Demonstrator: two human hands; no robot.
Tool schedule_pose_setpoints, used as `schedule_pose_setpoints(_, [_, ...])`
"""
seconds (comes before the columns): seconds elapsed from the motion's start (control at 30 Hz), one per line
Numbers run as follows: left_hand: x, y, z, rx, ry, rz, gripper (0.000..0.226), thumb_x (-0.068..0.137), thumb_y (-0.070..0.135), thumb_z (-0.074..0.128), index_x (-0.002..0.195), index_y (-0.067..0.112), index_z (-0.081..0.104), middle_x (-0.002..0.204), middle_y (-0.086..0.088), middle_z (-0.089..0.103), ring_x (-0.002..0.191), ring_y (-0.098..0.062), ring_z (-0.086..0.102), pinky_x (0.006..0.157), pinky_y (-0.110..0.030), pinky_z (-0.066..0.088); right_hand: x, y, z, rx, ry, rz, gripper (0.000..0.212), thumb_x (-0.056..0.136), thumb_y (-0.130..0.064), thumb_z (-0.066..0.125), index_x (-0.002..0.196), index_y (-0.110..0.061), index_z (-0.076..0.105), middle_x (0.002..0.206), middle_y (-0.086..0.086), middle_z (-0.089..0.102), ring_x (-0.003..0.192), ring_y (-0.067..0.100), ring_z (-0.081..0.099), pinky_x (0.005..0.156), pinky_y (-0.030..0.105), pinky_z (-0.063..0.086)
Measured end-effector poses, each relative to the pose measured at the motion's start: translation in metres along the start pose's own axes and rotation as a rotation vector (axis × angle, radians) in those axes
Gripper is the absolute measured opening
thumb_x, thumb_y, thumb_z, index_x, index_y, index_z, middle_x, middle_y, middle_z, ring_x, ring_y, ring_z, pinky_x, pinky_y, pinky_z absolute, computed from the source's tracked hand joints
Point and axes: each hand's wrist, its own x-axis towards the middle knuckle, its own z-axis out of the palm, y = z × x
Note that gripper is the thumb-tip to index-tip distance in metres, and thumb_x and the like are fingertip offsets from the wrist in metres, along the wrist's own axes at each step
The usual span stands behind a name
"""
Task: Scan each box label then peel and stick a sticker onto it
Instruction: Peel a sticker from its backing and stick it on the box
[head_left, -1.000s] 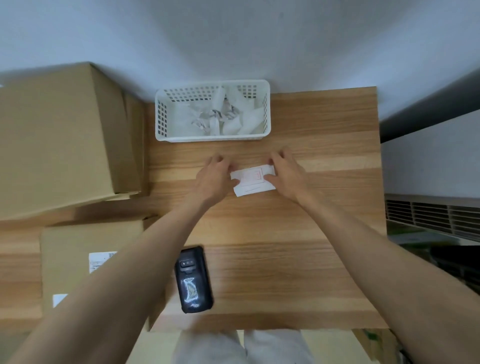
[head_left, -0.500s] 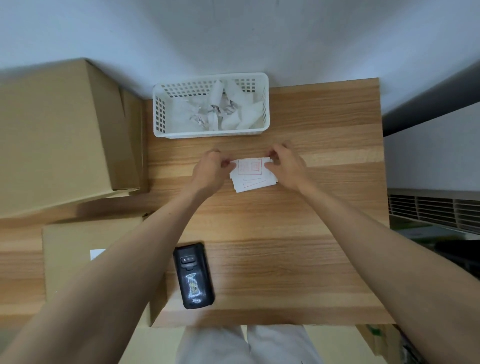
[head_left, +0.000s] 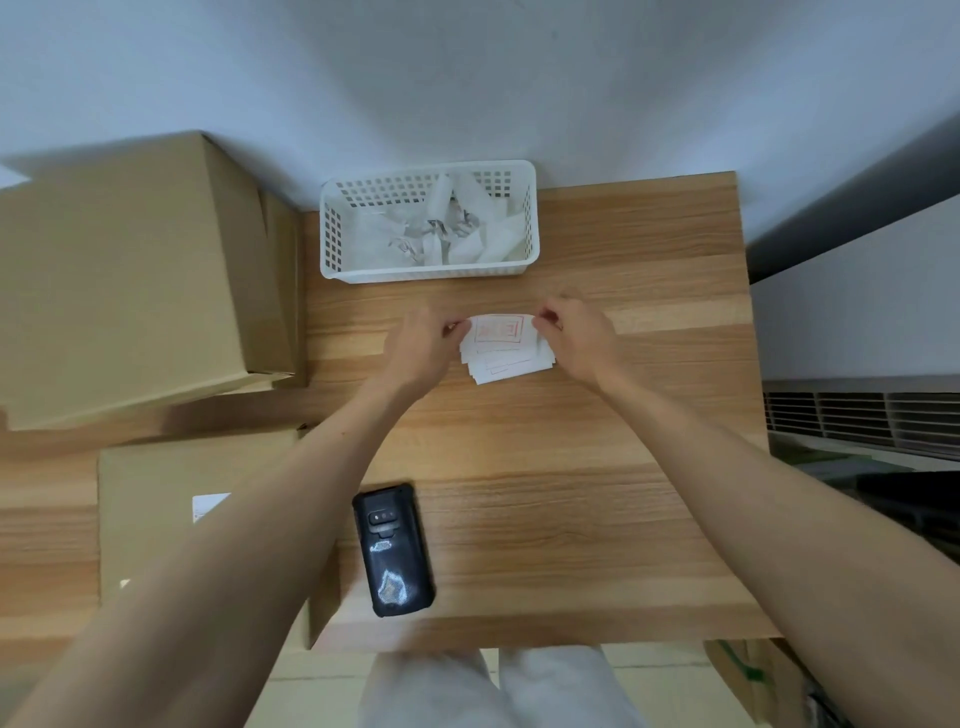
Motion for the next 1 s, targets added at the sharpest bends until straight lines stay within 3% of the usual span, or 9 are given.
schedule_pose_setpoints(0.07, [-0.003,0.001,0.0,0.007,0.028,0.026,0.038,0.104,0.025,0.052,0.067,0.024,0.062,0.073,0.002,0.062,0.065,-0.014,0.049,0.055,-0.03,0.033,-0.002,0.001,0.001,-0.04,0.014,0.0,0.023,0.103,-0.024,0.052,0.104,-0.012,0.072,0.103,0.0,0.058,0.087,0.021,0.058,0.071,0.031,0.037])
schedule_pose_setpoints(0.13, [-0.002,-0.001,-0.002,-0.021,0.053,0.039,0.029,0.103,0.027,0.056,0.084,0.019,0.076,0.093,0.005,0.064,0.087,-0.016,0.054,0.065,-0.033,0.04,-0.001,0.001,0.004,-0.084,0.025,0.002,0.026,0.103,-0.025,0.051,0.105,-0.014,0.075,0.102,0.003,0.063,0.088,0.023,0.06,0.071,0.034,0.041])
schedule_pose_setpoints(0.17, [-0.002,-0.002,-0.003,-0.054,0.052,0.031,0.029,0.103,0.026,0.056,0.084,0.017,0.077,0.093,0.005,0.063,0.089,-0.016,0.053,0.067,-0.032,0.039,-0.001,0.0,0.004,-0.099,0.034,-0.001,0.027,0.103,-0.026,0.051,0.103,-0.014,0.075,0.099,0.004,0.064,0.088,0.023,0.06,0.069,0.033,0.04])
schedule_pose_setpoints(0.23, [-0.006,0.0,-0.007,-0.123,0.032,0.014,0.034,0.103,0.021,0.053,0.071,0.017,0.065,0.076,0.003,0.059,0.075,-0.017,0.049,0.062,-0.032,0.034,-0.001,-0.006,0.004,-0.076,0.05,0.005,0.027,0.103,-0.027,0.052,0.101,-0.013,0.075,0.096,0.002,0.065,0.086,0.022,0.061,0.067,0.031,0.037])
schedule_pose_setpoints(0.37, [-0.017,0.004,-0.022,-0.244,0.053,-0.024,0.023,0.106,0.021,0.045,0.094,0.013,0.063,0.081,-0.005,0.063,0.07,-0.017,0.05,0.063,-0.034,0.039,-0.006,-0.018,0.001,0.2,0.035,0.092,0.02,0.098,-0.03,0.061,0.111,-0.021,0.072,0.105,-0.01,0.069,0.096,0.01,0.061,0.08,0.028,0.044])
schedule_pose_setpoints(0.43, [-0.026,0.007,-0.034,-0.286,0.075,-0.026,0.022,0.108,0.021,0.043,0.096,0.011,0.059,0.079,-0.004,0.059,0.067,-0.015,0.046,0.061,-0.032,0.037,-0.012,-0.028,-0.004,0.356,0.02,0.142,0.014,0.096,-0.028,0.065,0.103,-0.02,0.073,0.1,-0.01,0.07,0.092,0.009,0.062,0.081,0.027,0.045])
schedule_pose_setpoints(0.6, [-0.061,0.013,-0.071,-0.339,0.151,0.056,0.022,0.107,0.022,0.043,0.097,0.01,0.058,0.078,-0.007,0.058,0.066,-0.013,0.045,0.061,-0.031,0.036,-0.052,-0.07,-0.026,0.619,0.041,0.169,0.01,0.096,-0.013,0.065,0.095,-0.008,0.073,0.095,0.011,0.073,0.048,-0.004,0.051,0.048,0.027,0.044])
schedule_pose_setpoints(0.87, [-0.156,0.02,-0.151,-0.433,0.237,0.172,0.026,0.104,0.027,0.046,0.093,0.007,0.059,0.083,-0.01,0.063,0.072,-0.019,0.053,0.069,-0.046,0.049,-0.15,-0.157,-0.063,0.779,0.097,0.033,0.007,0.093,-0.013,0.068,0.091,-0.01,0.073,0.084,0.006,0.072,0.042,0.009,0.04,0.048,0.032,0.042])
schedule_pose_setpoints(1.0, [-0.209,0.024,-0.191,-0.494,0.249,0.282,0.025,0.105,0.02,0.047,0.089,0.005,0.059,0.081,-0.007,0.063,0.068,-0.013,0.056,0.061,-0.037,0.049,-0.199,-0.199,-0.074,0.796,0.129,-0.056,0.007,0.091,-0.012,0.069,0.088,-0.009,0.074,0.087,0.006,0.075,0.044,0.015,0.038,0.05,0.033,0.044])
